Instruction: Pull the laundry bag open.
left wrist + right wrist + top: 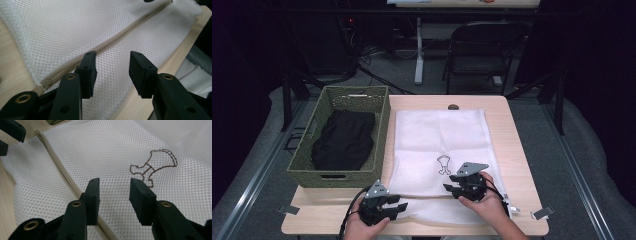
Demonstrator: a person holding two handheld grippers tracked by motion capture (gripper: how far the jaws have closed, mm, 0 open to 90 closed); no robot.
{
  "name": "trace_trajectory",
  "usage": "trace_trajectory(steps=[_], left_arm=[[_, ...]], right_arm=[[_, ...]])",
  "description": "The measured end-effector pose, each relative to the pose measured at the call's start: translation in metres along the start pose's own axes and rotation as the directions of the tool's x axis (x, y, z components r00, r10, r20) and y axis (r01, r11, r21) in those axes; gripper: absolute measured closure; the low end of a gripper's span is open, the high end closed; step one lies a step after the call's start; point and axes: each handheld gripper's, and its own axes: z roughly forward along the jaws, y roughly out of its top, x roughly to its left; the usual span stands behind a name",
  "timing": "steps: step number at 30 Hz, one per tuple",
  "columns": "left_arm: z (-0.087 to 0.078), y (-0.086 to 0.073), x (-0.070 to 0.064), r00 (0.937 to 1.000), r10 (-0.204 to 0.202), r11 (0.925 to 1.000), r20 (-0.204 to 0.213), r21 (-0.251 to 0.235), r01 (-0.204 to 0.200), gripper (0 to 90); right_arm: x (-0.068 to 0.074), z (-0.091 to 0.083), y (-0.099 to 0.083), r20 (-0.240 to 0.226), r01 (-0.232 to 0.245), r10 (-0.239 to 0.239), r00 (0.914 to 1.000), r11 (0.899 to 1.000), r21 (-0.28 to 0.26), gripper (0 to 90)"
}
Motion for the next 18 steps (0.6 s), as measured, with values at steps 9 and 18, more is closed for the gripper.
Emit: trace_trajectory(steps=[9, 18], left_arm=[[0.003, -0.002, -0.003, 0.9997, 0.021, 0.9995, 0.01, 0.024, -0.021, 57.9], [0.01, -0.005, -0.008, 0.999, 0.008, 0.9986, 0.045, 0.052, -0.01, 59.6]], right_arm=[[0.012, 0.003, -0.004, -0.014, 0.054, -0.054, 0.9985, 0.999, 0.007, 64.2], [0.013, 0.005, -0.007, -0.048, 0.078, -0.077, 0.9959, 0.997, 0.026, 67.5]])
